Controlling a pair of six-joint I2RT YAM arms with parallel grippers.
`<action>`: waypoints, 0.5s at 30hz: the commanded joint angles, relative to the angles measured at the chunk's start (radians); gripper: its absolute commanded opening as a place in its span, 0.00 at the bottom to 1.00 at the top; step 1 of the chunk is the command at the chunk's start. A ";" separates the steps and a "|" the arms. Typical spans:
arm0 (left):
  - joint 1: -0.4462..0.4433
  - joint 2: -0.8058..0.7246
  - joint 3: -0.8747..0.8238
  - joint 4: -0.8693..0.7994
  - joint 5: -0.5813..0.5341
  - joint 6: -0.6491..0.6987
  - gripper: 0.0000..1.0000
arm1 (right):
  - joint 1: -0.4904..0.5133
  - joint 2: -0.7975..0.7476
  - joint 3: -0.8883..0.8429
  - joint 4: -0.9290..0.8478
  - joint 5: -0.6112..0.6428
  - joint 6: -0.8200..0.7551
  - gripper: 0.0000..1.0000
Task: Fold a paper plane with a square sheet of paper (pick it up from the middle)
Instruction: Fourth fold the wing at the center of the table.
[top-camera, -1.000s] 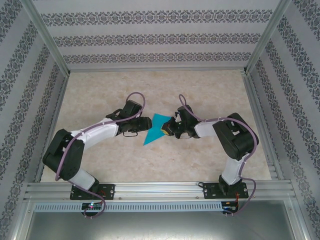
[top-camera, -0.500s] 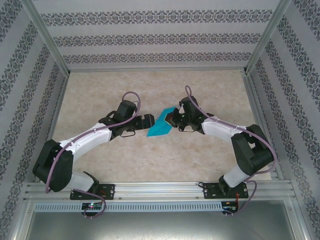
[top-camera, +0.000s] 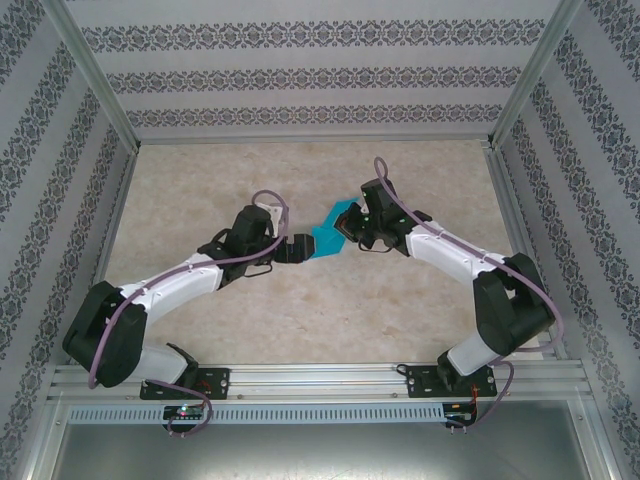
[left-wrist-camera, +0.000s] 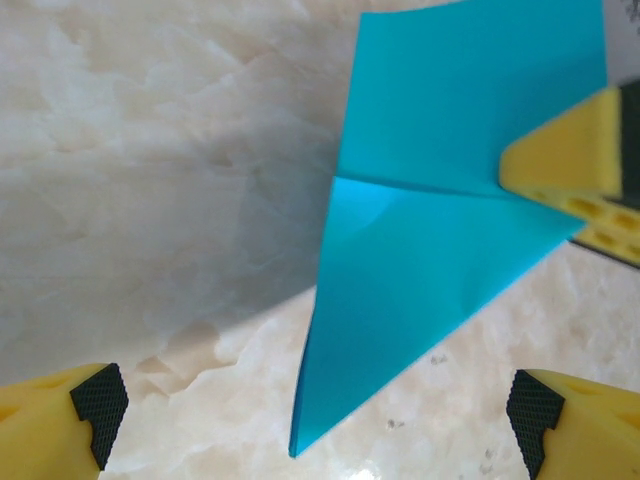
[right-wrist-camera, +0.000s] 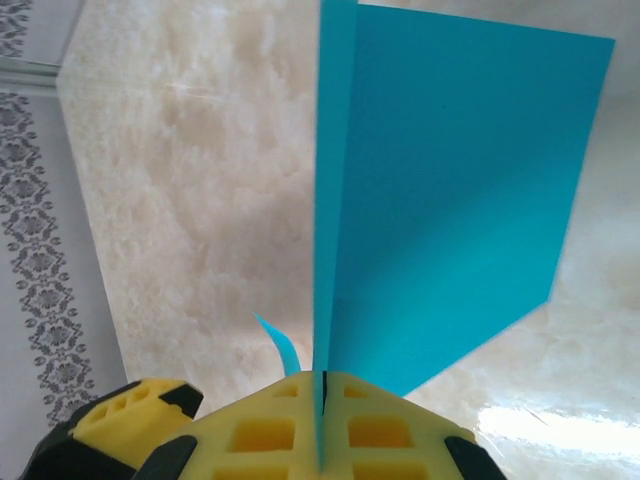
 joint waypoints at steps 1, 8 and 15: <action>-0.037 0.009 -0.013 0.095 -0.030 0.120 1.00 | -0.009 0.052 -0.008 -0.016 0.014 0.068 0.02; -0.072 0.138 0.039 0.053 -0.175 0.234 0.97 | -0.012 0.180 0.047 0.024 -0.065 0.098 0.02; -0.117 0.206 0.015 0.202 -0.175 0.324 0.98 | -0.028 0.199 0.036 0.023 -0.071 0.161 0.01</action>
